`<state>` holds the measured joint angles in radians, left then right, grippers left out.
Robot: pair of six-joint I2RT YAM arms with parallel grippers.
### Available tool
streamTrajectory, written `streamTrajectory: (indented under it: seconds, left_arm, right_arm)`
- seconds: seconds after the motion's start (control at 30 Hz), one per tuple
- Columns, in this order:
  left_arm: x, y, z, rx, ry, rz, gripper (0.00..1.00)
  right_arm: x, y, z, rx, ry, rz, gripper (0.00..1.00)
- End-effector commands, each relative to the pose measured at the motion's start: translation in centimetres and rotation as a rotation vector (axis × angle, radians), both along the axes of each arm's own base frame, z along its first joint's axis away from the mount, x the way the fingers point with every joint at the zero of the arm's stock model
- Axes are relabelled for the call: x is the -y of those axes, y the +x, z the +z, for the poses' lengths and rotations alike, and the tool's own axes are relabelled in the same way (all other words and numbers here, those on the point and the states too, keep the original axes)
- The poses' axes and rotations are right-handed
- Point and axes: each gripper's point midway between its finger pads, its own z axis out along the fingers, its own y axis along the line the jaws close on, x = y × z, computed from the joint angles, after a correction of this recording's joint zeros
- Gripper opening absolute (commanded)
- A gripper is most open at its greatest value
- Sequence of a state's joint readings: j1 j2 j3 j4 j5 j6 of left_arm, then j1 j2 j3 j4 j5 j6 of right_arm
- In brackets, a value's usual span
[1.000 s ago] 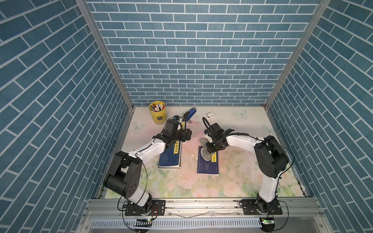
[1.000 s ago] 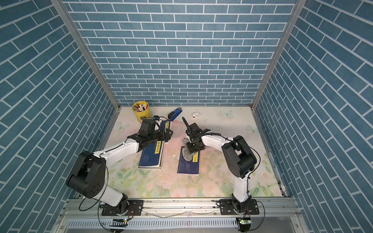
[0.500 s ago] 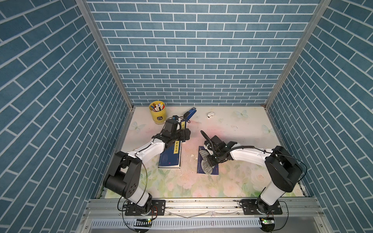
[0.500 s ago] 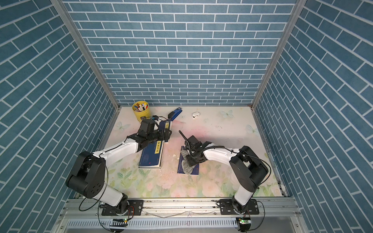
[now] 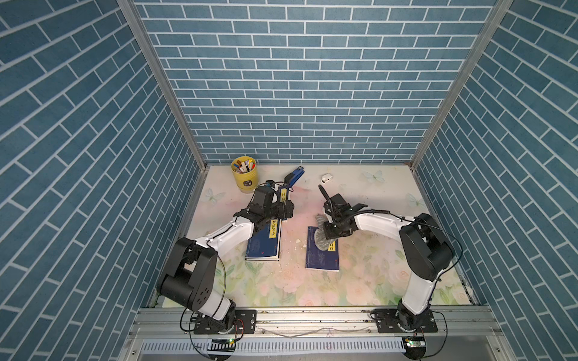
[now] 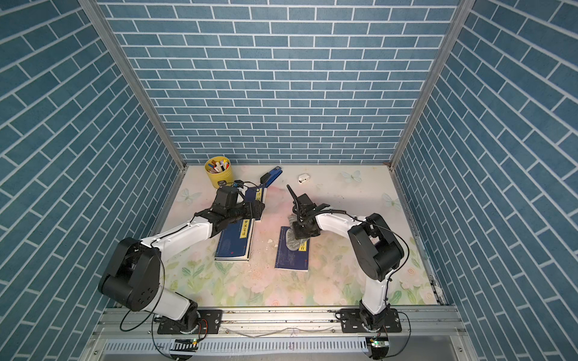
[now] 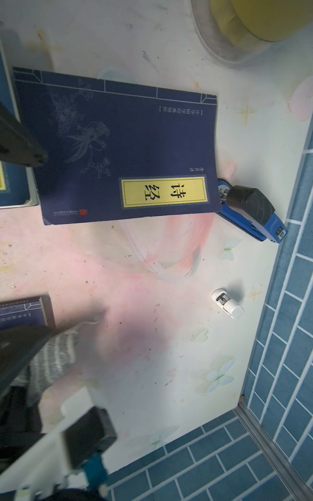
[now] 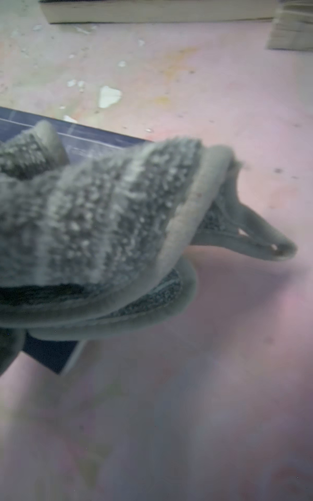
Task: Wipe the cover of the book
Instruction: Wipe the dirt from the cover of the book.
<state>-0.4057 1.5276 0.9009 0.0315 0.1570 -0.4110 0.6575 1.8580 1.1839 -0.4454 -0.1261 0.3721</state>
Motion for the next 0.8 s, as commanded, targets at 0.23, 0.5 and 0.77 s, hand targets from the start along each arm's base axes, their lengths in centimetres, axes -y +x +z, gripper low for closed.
streamTrajectory:
  seconds: [0.23, 0.5, 0.77]
  left_arm:
    - [-0.7, 0.4, 0.7, 0.031, 0.003, 0.031, 0.96]
    - [-0.5, 1.1, 1.0, 0.039, -0.01, 0.047, 0.96]
    - [-0.7, 1.2, 0.9, 0.039, -0.005, 0.058, 0.96]
  right_arm:
    - [4.2, -7.9, -4.2, -0.136, -0.209, 0.069, 0.0]
    - [5.1, -15.5, -4.7, -0.206, -0.238, 0.088, 0.0]
    - [7.6, -19.3, -5.3, -0.254, -0.269, 0.039, 0.0]
